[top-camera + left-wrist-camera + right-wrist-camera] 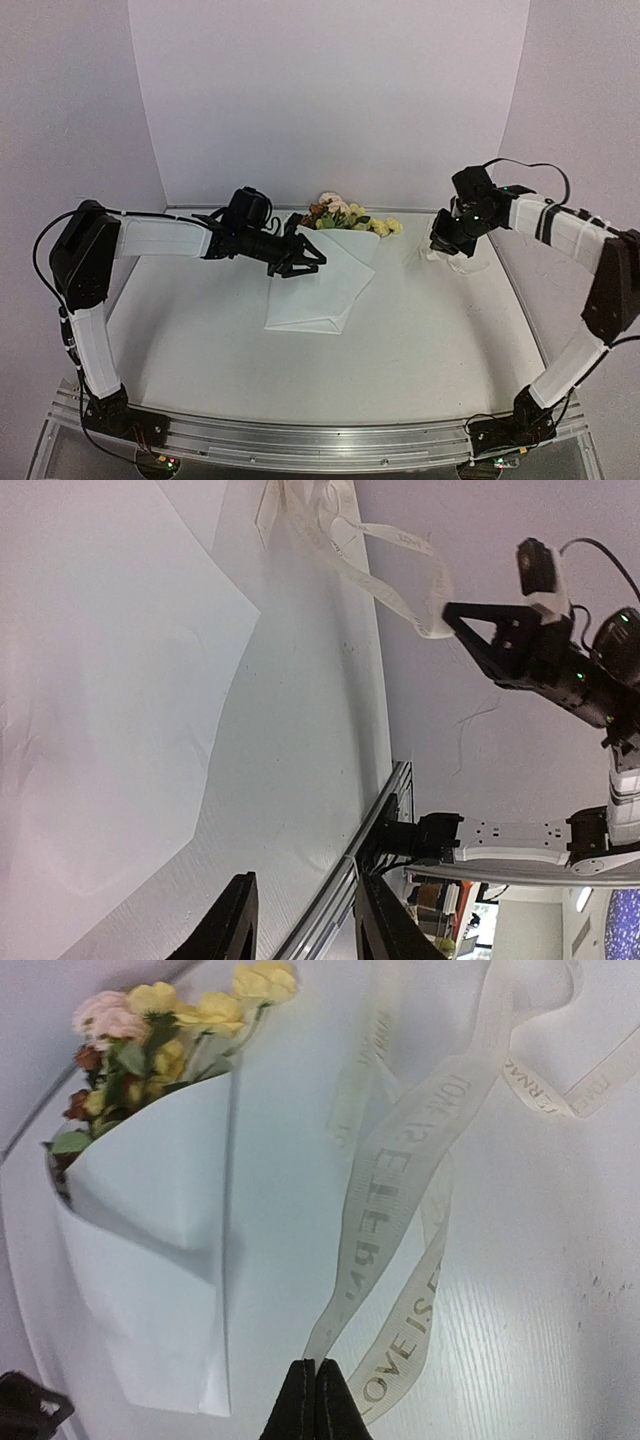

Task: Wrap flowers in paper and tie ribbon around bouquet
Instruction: Pick up the ribbon from the corner of the board, then pass from the right arm to the left

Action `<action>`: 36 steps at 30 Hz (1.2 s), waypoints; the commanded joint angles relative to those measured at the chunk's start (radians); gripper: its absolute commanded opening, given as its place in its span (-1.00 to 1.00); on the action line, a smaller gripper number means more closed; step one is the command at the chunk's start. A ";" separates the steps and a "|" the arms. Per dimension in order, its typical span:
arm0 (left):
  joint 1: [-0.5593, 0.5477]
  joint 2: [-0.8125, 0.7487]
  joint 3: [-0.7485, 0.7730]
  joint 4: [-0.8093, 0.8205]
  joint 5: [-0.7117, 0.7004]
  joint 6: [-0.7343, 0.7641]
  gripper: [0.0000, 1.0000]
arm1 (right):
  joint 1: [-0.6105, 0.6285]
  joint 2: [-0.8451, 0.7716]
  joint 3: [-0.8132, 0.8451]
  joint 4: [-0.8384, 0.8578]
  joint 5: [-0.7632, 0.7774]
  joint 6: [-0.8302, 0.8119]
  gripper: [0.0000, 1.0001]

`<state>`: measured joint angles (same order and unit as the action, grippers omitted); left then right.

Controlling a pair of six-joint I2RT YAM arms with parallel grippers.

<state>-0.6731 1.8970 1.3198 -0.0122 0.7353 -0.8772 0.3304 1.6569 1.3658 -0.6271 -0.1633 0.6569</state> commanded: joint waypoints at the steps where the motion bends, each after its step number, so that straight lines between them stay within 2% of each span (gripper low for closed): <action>1: -0.003 -0.124 -0.055 0.089 0.027 0.074 -0.24 | 0.066 -0.247 -0.115 -0.031 0.037 0.025 -1.00; 9: -0.094 -0.202 -0.072 0.155 0.040 0.214 -0.13 | 0.168 -0.546 -0.190 -0.073 -0.153 -0.032 -1.00; 14: -0.185 -0.240 -0.091 0.221 0.040 0.312 -0.09 | 0.201 -0.643 -0.182 -0.077 -0.172 0.036 -1.00; 19: -0.250 -0.211 -0.041 0.271 -0.011 0.392 0.10 | 0.243 -0.634 -0.134 -0.054 -0.214 0.108 -1.00; 24: -0.322 -0.116 0.080 0.235 -0.103 0.516 0.32 | 0.268 -0.621 -0.106 -0.040 -0.219 0.167 -1.00; 27: -0.350 -0.059 0.111 0.246 -0.159 0.541 0.38 | 0.271 -0.621 -0.073 -0.040 -0.221 0.200 -1.00; 32: -0.367 0.004 0.062 0.352 -0.282 0.535 0.43 | 0.272 -0.624 -0.011 -0.039 -0.212 0.250 -1.00; 36: -0.372 0.054 0.065 0.378 -0.304 0.541 0.48 | 0.271 -0.624 0.024 -0.037 -0.207 0.273 -1.00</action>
<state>-1.0455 1.9125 1.3839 0.2787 0.5071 -0.3655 0.5964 1.0425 1.3302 -0.6966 -0.3734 0.8867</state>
